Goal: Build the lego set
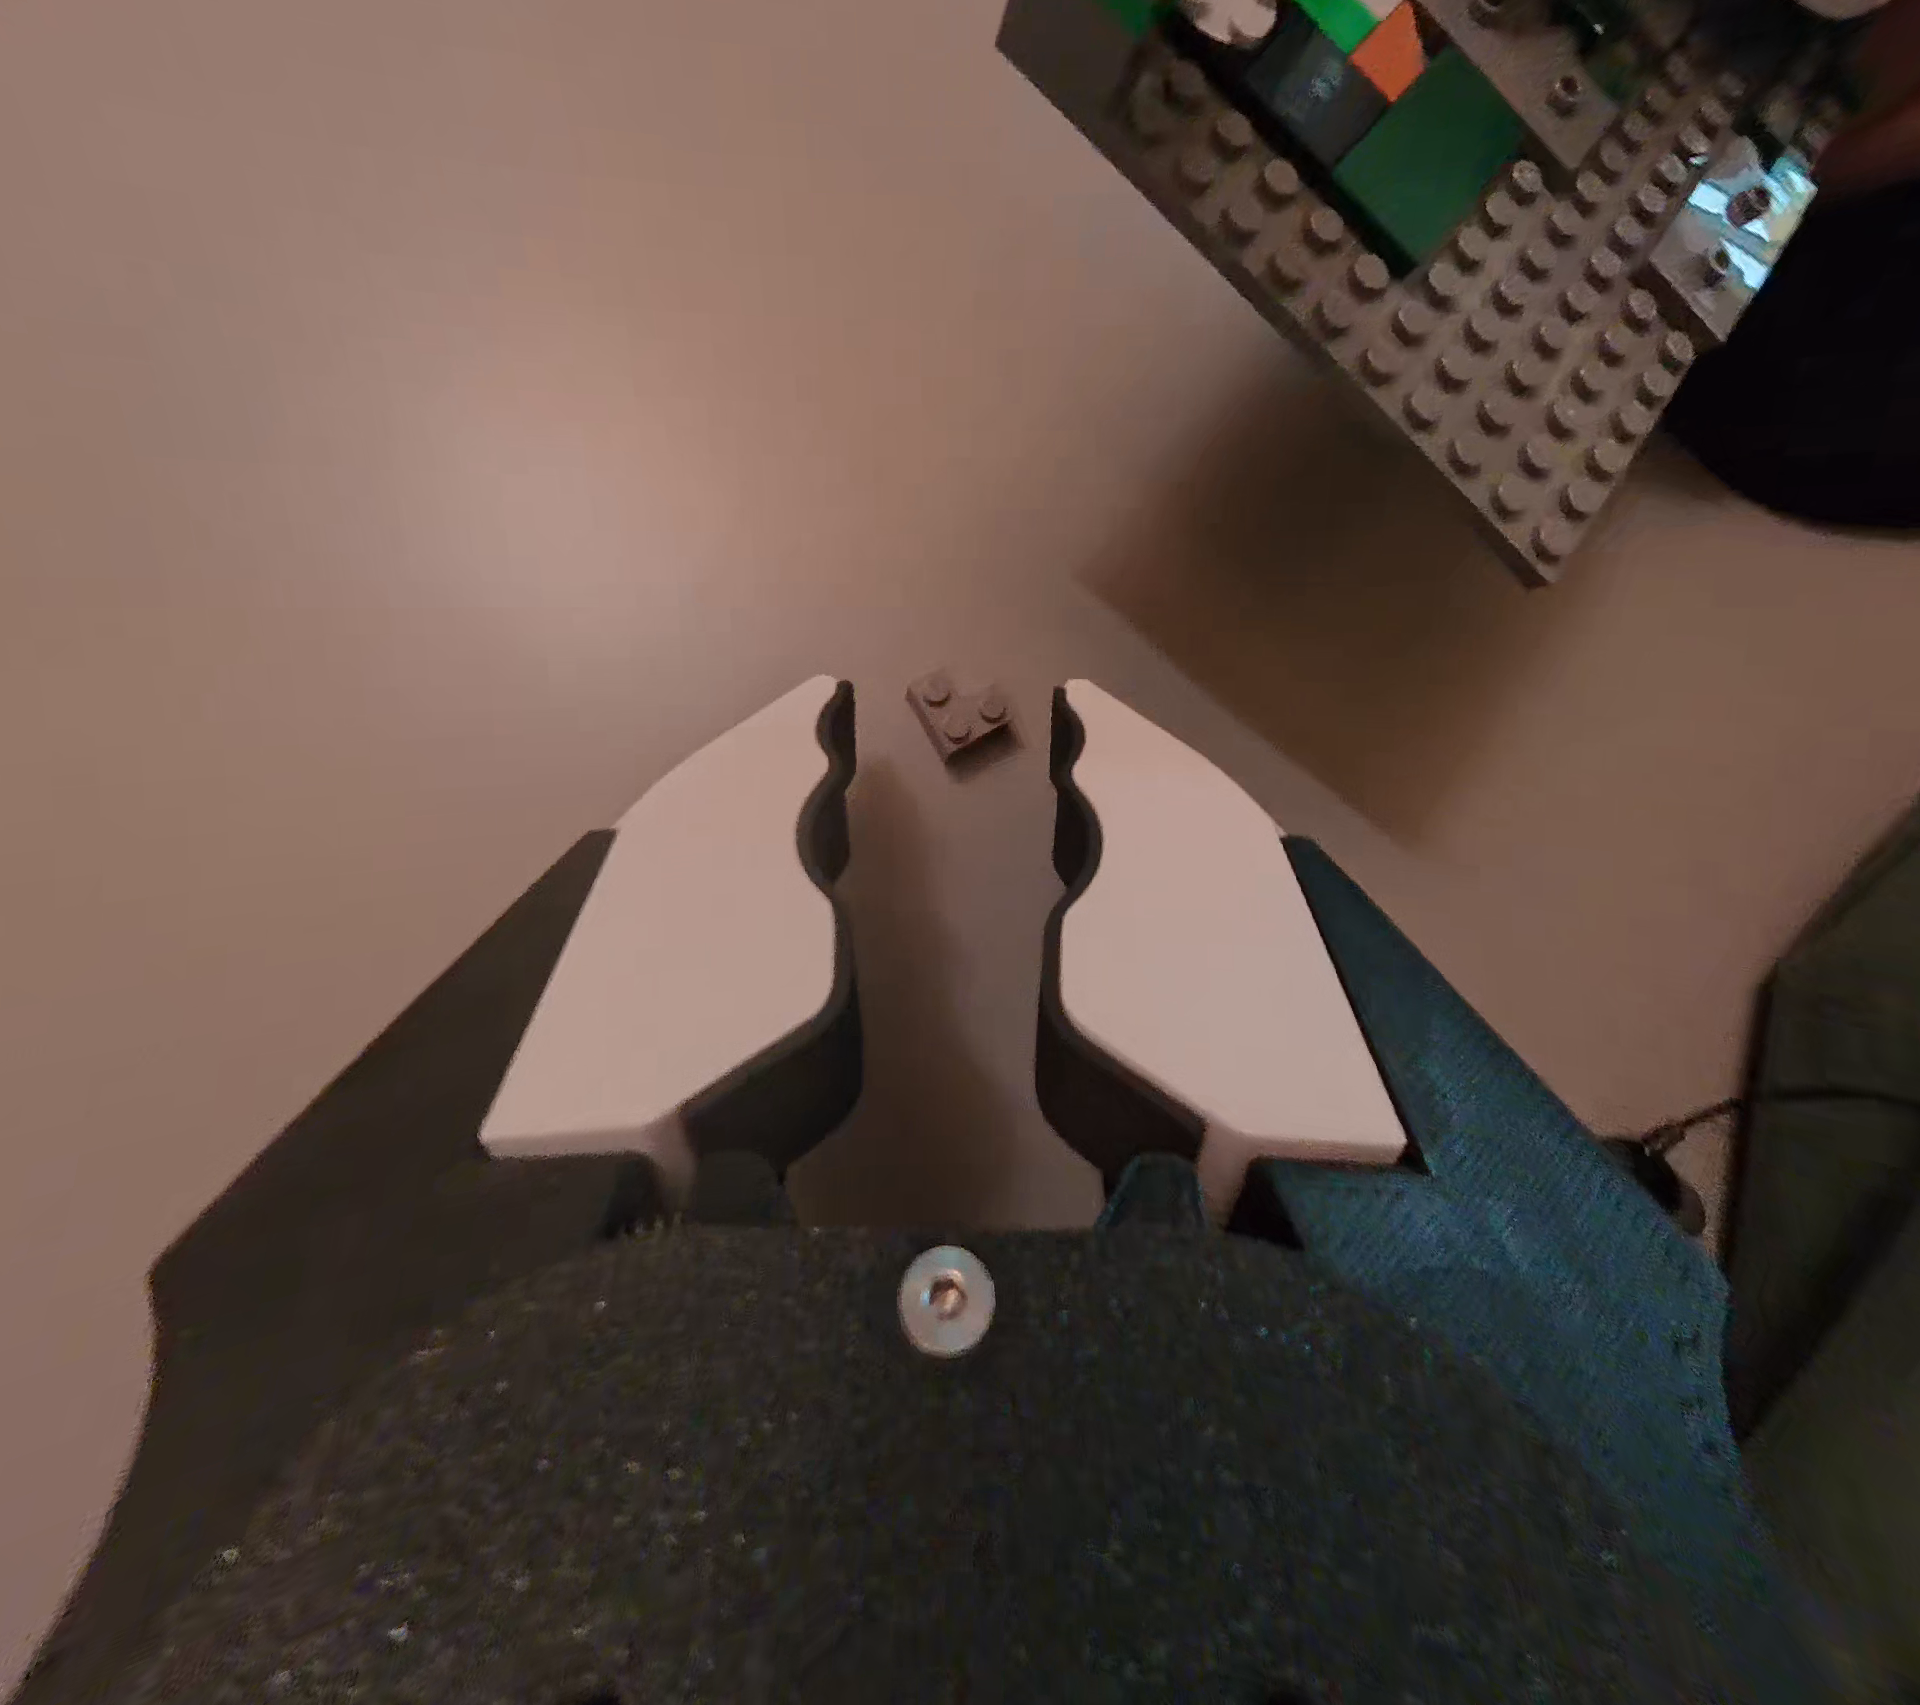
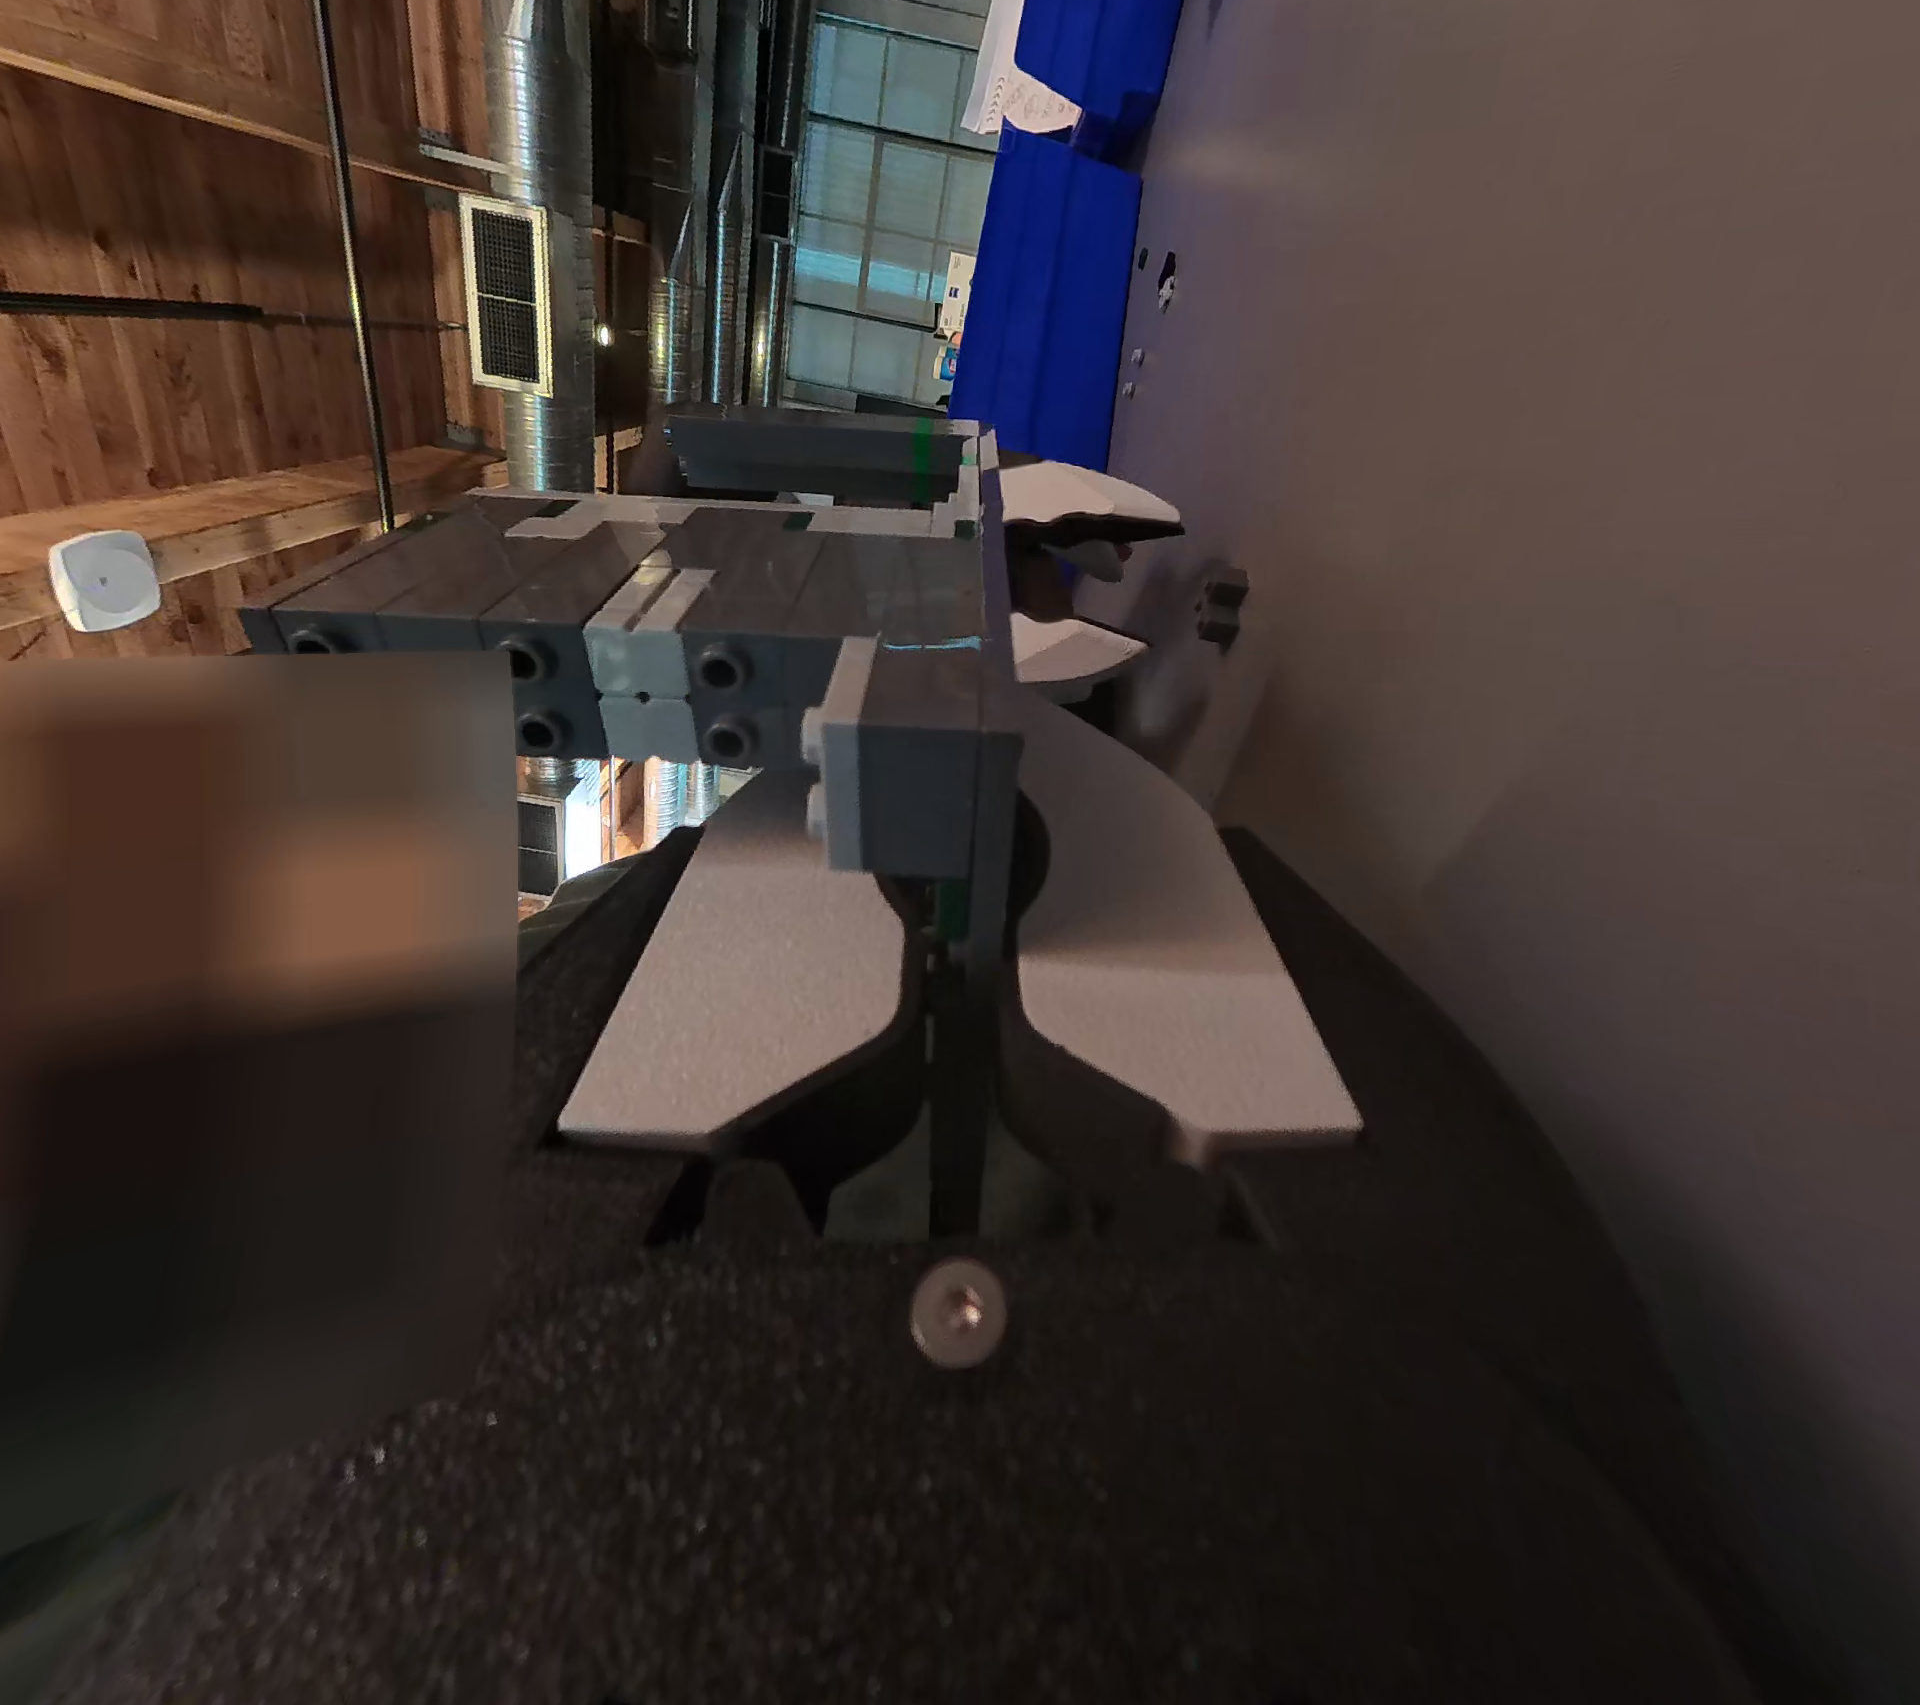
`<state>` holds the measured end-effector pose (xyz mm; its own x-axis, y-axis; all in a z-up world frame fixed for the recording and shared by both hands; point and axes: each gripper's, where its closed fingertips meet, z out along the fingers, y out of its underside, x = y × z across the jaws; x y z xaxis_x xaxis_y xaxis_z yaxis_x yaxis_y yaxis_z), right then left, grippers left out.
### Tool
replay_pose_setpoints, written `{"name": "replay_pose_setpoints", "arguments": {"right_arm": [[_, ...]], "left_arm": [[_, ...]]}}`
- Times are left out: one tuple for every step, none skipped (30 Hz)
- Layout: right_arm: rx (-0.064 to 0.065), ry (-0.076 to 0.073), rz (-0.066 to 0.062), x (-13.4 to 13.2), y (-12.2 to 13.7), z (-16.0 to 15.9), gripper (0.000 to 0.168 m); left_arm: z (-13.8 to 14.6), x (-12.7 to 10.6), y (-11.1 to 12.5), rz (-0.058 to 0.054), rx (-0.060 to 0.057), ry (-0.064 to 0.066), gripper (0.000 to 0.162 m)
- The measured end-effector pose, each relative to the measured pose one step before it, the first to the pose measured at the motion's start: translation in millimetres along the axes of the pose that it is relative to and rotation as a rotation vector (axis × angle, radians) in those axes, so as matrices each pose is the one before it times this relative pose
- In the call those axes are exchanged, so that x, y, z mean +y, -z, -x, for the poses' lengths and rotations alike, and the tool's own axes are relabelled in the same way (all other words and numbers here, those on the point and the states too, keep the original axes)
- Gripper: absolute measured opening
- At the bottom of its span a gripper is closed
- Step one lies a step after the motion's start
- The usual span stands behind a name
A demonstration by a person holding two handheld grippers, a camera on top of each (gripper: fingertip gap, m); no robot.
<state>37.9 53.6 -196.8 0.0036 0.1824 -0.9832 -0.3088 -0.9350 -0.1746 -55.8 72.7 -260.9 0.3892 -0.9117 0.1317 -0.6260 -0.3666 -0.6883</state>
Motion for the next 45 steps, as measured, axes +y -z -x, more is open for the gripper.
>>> {"name": "replay_pose_setpoints", "arguments": {"right_arm": [[0.0001, 0.0024, -0.0014, -0.08, 0.25, 0.36, 0.008], [-0.0008, 0.0018, -0.0013, 0.12, 0.11, 0.34, 0.008], [-0.0013, 0.0008, -0.0012, 0.09, 0.1, 0.17, 0.008], [-0.0012, 0.0, -0.0012, 0.25, 0.05, 0.03, 0.008], [-0.0016, -0.0005, -0.0007, 0.2, -0.06, -0.12, 0.008], [-0.0015, 0.0, -0.0004, 0.17, 0.04, 0.04, 0.008], [-0.0011, 0.0013, -0.0003, 0.05, 0.01, 0.07, 0.008], [-0.0015, 0.002, 0.0001, -0.09, -0.13, 0.23, 0.008], [-0.0017, 0.0013, 0.0011, 0.08, -0.16, 0.3, 0.008], [-0.001, 0.0005, 0.0022, 0.2, -0.19, 0.06, 0.008], [-0.0004, 0.0004, 0.0026, 0.4, -0.32, 0.0, 0.008], [-0.0003, 0.0006, 0.0018, 0.19, -0.09, 0.07, 0.008], [-0.0002, 0.0006, 0.0008, 0.21, -0.02, 0.1, 0.008], [-0.0004, 0.0004, -0.0003, -0.03, 0.19, 0.14, 0.008], [-0.0009, -0.0001, -0.0011, -0.12, 0.24, 0.05, 0.008], [-0.0005, -0.0003, -0.0013, -0.08, 0.15, -0.19, 0.008], [0.0001, -0.0003, -0.0012, -0.03, 0.06, -0.26, 0.008], [0.0, -0.0001, -0.0005, 0.0, -0.12, -0.19, 0.008], [0.0002, 0.0005, 0.0001, 0.07, -0.18, -0.06, 0.008], [-0.0001, 0.0008, 0.0004, -0.06, -0.32, 0.01, 0.008], [0.0002, 0.0008, 0.0011, 0.02, -0.38, 0.17, 0.008], [0.0009, 0.0012, 0.0019, 0.26, -0.39, 0.07, 0.008], [0.0005, 0.0009, 0.0029, 0.44, -0.4, 0.04, 0.008], [0.0001, -0.0001, 0.0036, 0.63, -0.32, 0.09, 0.008], [0.0007, -0.0008, 0.004, 0.72, -0.28, -0.13, 0.008], [0.0008, -0.0012, 0.0037, 0.6, -0.33, -0.24, 0.008], [0.0008, -0.0012, 0.0029, 0.46, -0.29, -0.24, 0.008], [0.0009, -0.001, 0.003, 0.27, -0.34, -0.2, 0.008], [0.001, -0.0011, 0.0028, 0.29, -0.45, -0.31, 0.008], [0.0013, -0.0015, 0.0028, 0.31, -0.44, -0.41, 0.008], [0.0014, -0.0023, 0.0032, 0.38, -0.51, -0.37, 0.008], [0.0014, -0.0027, 0.0031, 0.39, -0.62, -0.34, 0.008], [0.0025, -0.0032, 0.0035, 0.46, -0.58, -0.55, 0.008], [0.0026, -0.0036, 0.0036, 0.4, -0.6, -0.63, 0.009], [0.0012, -0.0056, 0.0025, 0.23, -0.37, -0.61, 0.008], [0.0017, -0.0066, 0.0019, 0.1, -0.22, -0.71, 0.008], [0.0028, -0.0064, 0.0016, -0.08, -0.07, -0.97, 0.008], [0.002, -0.0066, 0.0013, -0.13, -0.1, -0.86, 0.008], [0.0028, -0.0054, 0.002, -0.02, -0.15, -1.03, 0.008], [0.004, -0.0039, 0.0028, 0.02, -0.42, -1.02, 0.008], [0.0034, -0.0029, 0.0042, 0.18, -0.74, -0.82, 0.008], [0.0047, -0.0013, 0.0055, 0.25, -1.18, -0.92, 0.008], [0.0075, 0.0007, 0.0061, 0.27, -1.45, -1.23, 0.008], [0.007, 0.0009, 0.0065, 0.36, -2.03, -1.18, 0.008], [0.0055, 0.0, 0.0071, 0.46, -2.49, -0.99, 0.008]], "left_arm": [[1.12, -0.33, -1.66, -0.0052, -0.0253, 0.0117, 0.038], [1.41, -0.28, -1.74, -0.0056, -0.0269, 0.0073, 0.041], [0.31, 0.1, -1.58, -0.005, -0.0205, 0.0063, 0.042], [-0.16, 1.11, -2.02, 0.0001, -0.0182, 0.0037, 0.044], [-0.3, 2.01, -2.12, 0.0051, -0.0166, -0.0015, 0.045], [-0.81, 2.45, -2.21, 0.0074, -0.012, -0.0069, 0.043], [0.13, 2.47, -1.72, 0.0112, -0.0155, -0.0098, 0.043], [1.62, 1.14, -0.59, 0.0073, -0.0212, -0.0141, 0.039], [0.67, 0.12, 0.22, 0.0031, -0.0102, -0.0117, 0.035], [0.94, 0.54, 0.74, 0.0064, -0.0048, -0.0094, 0.031], [2.11, 1.66, 0.57, 0.0119, -0.0075, -0.0103, 0.03], [2.45, 2.2, 0.87, 0.0118, -0.0033, -0.0068, 0.029], [1.89, 1.51, 1.27, 0.005, 0.0058, -0.0018, 0.029], [1.67, 0.71, 2.0, -0.0009, 0.0088, 0.0013, 0.029], [2.84, 0.6, 2.42, 0.0, 0.0001, 0.0025, 0.03], [3.01, 0.3, 2.18, 0.0001, -0.0022, -0.0033, 0.03], [0.36, -1.14, 1.77, -0.0071, 0.0114, -0.0031, 0.03], [-3.47, -2.58, 1.1, -0.015, 0.0305, -0.0003, 0.03], [-3.92, -1.91, -0.23, -0.008, 0.027, -0.0007, 0.031], [-3.25, -0.59, -1.55, 0.0001, 0.019, -0.0127, 0.032], [-1.22, 0.55, -1.98, 0.008, 0.0048, -0.019, 0.034], [-0.96, 0.56, -1.79, 0.0079, 0.0056, -0.0227, 0.034], [-1.07, 0.08, -1.31, 0.0037, 0.0098, -0.0236, 0.034], [-0.89, 0.13, -0.95, 0.0031, 0.0133, -0.0271, 0.034], [0.29, 0.24, -0.41, 0.0023, 0.0109, -0.0288, 0.034], [0.91, 0.06, -0.01, 0.0015, 0.0123, -0.027, 0.035], [1.01, -0.41, 0.49, -0.0018, 0.0143, -0.0275, 0.034], [0.54, -0.62, 0.66, -0.0036, 0.0175, -0.0378, 0.032], [0.23, 0.27, 0.64, 0.0007, 0.0179, -0.0441, 0.029], [0.09, 1.33, -0.04, 0.0077, 0.017, -0.0398, 0.027], [-0.2, 1.59, -0.76, 0.0076, 0.0176, -0.0322, 0.024], [-1.02, 1.9, -1.22, 0.0095, 0.0206, -0.0241, 0.021], [-0.21, 1.8, -1.0, 0.0103, 0.0133, -0.0133, 0.019], [-2.03, -0.88, 0.12, -0.0057, 0.0231, -0.009, 0.016], [-1.64, 0.25, 0.17, 0.002, 0.0162, -0.0108, 0.016], [0.58, 0.3, 0.83, 0.0025, -0.0024, -0.0091, 0.016], [1.16, -0.87, 2.46, -0.0059, -0.0078, -0.0064, 0.016], [0.76, -3.53, 4.64, -0.0205, -0.0042, 0.0026, 0.016], [2.2, -4.67, 6.66, -0.0212, -0.0093, 0.0126, 0.016], [3.44, -5.89, 8.56, -0.0226, -0.0165, 0.0112, 0.016], [2.63, -8.35, 9.84, -0.0318, -0.0123, 0.0065, 0.016], [1.54, -9.95, 9.9, -0.0327, -0.008, 0.0064, 0.016], [1.99, -10.35, 9.24, -0.0274, -0.0133, 0.0042, 0.016], [1.26, -10.17, 8.14, -0.0198, -0.0077, 0.0011, 0.016], [0.14, -10.23, 7.04, -0.0187, -0.0009, -0.0019, 0.016]]}}
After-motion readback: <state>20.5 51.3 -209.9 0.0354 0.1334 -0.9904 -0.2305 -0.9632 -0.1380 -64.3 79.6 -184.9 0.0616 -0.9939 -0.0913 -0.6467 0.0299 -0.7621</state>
